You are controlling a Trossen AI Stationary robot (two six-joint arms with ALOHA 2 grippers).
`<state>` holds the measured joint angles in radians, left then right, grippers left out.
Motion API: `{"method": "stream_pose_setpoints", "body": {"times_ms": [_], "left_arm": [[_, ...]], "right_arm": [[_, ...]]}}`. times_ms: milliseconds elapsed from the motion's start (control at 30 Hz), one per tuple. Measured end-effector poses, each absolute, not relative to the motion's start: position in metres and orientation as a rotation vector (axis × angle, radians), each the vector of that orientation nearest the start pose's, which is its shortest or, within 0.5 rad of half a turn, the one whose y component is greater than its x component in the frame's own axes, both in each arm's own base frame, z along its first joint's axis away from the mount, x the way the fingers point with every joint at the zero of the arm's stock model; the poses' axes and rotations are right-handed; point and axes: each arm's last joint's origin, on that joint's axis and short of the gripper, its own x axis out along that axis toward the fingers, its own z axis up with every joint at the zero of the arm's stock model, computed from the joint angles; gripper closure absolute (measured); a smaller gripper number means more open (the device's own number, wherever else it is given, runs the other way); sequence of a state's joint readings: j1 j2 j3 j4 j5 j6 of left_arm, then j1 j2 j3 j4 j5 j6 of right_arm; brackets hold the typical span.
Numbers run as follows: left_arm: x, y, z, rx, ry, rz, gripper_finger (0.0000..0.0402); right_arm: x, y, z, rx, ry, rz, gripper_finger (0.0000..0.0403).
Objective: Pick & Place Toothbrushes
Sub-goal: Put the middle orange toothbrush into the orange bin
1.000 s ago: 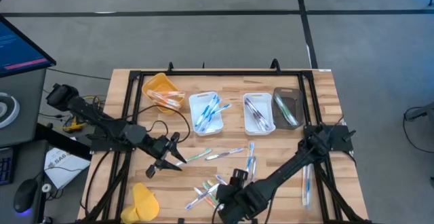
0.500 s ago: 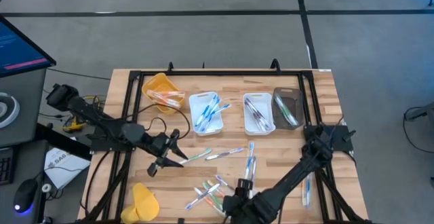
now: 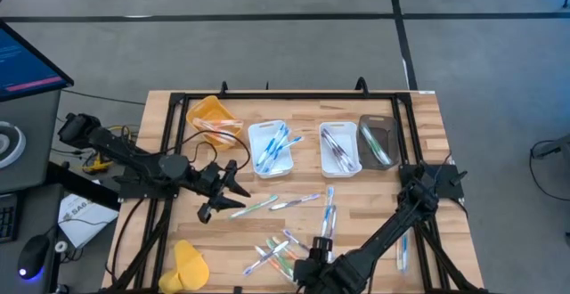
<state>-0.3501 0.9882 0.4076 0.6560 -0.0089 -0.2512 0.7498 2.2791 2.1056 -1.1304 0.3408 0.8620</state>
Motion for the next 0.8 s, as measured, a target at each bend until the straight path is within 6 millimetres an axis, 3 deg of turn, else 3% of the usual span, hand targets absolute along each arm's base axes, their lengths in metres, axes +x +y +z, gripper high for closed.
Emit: {"method": "stream_pose_setpoints", "body": {"times_ms": [267,533,800], "left_arm": [[0.201,-0.075,0.24,-0.258,0.001,-0.346,0.0266],[0.201,-0.091,0.237,-0.303,0.002,-0.416,0.0266],[0.194,-0.105,0.24,-0.313,-0.029,-0.49,0.0266]], "right_arm": [[0.351,0.314,0.23,0.215,1.112,-0.206,0.0168],[0.349,0.316,0.23,0.17,1.089,-0.208,0.0168],[0.364,0.302,0.231,0.181,1.043,-0.259,0.0168]]}}
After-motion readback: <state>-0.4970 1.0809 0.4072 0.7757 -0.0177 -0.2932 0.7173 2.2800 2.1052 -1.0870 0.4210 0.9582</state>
